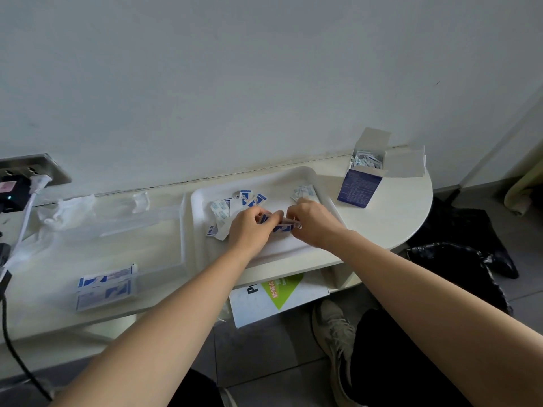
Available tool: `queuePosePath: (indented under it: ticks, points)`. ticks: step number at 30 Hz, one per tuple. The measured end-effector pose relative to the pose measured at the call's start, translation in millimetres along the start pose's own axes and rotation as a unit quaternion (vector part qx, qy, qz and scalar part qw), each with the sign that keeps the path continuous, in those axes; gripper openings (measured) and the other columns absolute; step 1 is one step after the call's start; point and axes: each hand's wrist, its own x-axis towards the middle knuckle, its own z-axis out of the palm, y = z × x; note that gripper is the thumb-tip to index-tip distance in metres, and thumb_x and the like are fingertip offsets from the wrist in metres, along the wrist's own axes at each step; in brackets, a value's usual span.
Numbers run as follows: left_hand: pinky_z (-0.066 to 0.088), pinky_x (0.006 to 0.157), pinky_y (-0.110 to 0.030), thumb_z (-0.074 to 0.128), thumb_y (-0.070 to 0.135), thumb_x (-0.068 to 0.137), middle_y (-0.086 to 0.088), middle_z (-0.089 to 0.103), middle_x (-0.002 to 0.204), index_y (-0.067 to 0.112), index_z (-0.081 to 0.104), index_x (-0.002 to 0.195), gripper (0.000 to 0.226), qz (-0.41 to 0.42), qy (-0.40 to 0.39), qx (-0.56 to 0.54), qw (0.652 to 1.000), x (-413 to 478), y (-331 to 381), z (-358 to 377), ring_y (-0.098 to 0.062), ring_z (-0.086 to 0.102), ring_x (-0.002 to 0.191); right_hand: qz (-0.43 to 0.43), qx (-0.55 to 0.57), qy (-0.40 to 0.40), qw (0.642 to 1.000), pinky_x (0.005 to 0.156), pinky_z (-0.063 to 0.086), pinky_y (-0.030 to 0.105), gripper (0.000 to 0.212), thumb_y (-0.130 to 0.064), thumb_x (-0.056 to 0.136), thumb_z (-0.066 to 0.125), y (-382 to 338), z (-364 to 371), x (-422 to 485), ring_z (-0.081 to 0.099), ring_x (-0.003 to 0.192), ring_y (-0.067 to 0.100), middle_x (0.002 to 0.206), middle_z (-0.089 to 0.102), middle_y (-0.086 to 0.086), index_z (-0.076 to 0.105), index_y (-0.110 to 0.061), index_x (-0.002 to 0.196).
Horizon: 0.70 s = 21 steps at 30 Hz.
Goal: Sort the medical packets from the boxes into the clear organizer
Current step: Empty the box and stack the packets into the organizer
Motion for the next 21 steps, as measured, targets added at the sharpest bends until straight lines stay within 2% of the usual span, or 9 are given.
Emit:
queuePosePath:
  ticks: [2, 4, 7, 10, 16, 19, 21]
  points:
    - [0.045, 0.063, -0.032, 0.057, 0.039, 0.091, 0.003, 0.061, 0.074, 0.02, 0.069, 0.092, 0.022, 0.003, 0.009, -0.012, 1.0, 0, 1, 1, -0.02, 0.054, 0.068, -0.002, 0.006, 0.0, 1.0, 0.074, 0.05, 0.037, 0.018, -0.009, 0.085, 0.059, 1, 1, 0, 0.056, 0.088, 0.028, 0.104, 0.056, 0.009, 0.067, -0.011, 0.102]
    - [0.048, 0.065, -0.032, 0.056, 0.026, 0.091, 0.005, 0.063, 0.078, 0.024, 0.071, 0.09, 0.016, 0.013, 0.018, -0.023, 1.0, 0, 0, 0, -0.018, 0.054, 0.069, 0.002, 0.013, 0.003, 1.0, 0.073, 0.05, 0.037, 0.017, -0.011, 0.085, 0.059, 4, 1, -1, 0.056, 0.087, 0.028, 0.104, 0.057, 0.009, 0.067, -0.012, 0.1]
    - [0.054, 0.07, -0.035, 0.051, 0.012, 0.09, 0.012, 0.064, 0.083, 0.029, 0.072, 0.09, 0.027, 0.013, 0.008, -0.03, 0.999, -1, -1, -2, -0.015, 0.055, 0.074, 0.003, 0.026, 0.002, 1.0, 0.074, 0.049, 0.035, 0.017, -0.013, 0.084, 0.062, 7, 3, -3, 0.057, 0.088, 0.026, 0.104, 0.059, 0.008, 0.067, -0.012, 0.101]
    - [0.054, 0.074, -0.037, 0.053, 0.011, 0.089, 0.012, 0.061, 0.084, 0.03, 0.069, 0.091, 0.026, 0.006, -0.002, -0.031, 1.0, -4, -2, -3, -0.017, 0.055, 0.076, -0.002, 0.047, 0.002, 0.999, 0.074, 0.049, 0.035, 0.018, -0.015, 0.084, 0.065, 5, 5, -5, 0.057, 0.087, 0.025, 0.103, 0.059, 0.008, 0.067, -0.012, 0.101]
    - [0.056, 0.08, -0.041, 0.058, 0.015, 0.087, 0.006, 0.065, 0.091, 0.022, 0.069, 0.102, 0.02, -0.005, -0.005, -0.025, 1.0, -6, -7, -6, -0.02, 0.062, 0.078, 0.005, 0.086, 0.036, 0.996, 0.071, 0.044, 0.03, 0.016, -0.006, 0.083, 0.061, 4, 8, -4, 0.057, 0.087, 0.025, 0.099, 0.061, 0.009, 0.069, -0.01, 0.097]
    - [0.054, 0.07, -0.033, 0.055, 0.02, 0.091, 0.003, 0.062, 0.07, 0.017, 0.071, 0.096, 0.018, -0.008, -0.02, -0.024, 0.999, -9, -5, -4, -0.018, 0.059, 0.059, 0.01, 0.094, 0.017, 0.995, 0.074, 0.046, 0.033, 0.018, -0.007, 0.081, 0.062, 3, 10, -4, 0.056, 0.087, 0.026, 0.099, 0.059, 0.009, 0.068, -0.01, 0.098]
    - [0.052, 0.064, -0.031, 0.05, 0.02, 0.095, 0.001, 0.058, 0.061, 0.014, 0.072, 0.095, 0.023, -0.008, -0.017, -0.022, 1.0, -10, -5, -3, -0.017, 0.056, 0.052, 0.012, 0.102, 0.017, 0.995, 0.075, 0.046, 0.033, 0.018, -0.008, 0.081, 0.063, 2, 12, -4, 0.057, 0.087, 0.026, 0.098, 0.058, 0.009, 0.068, -0.01, 0.098]
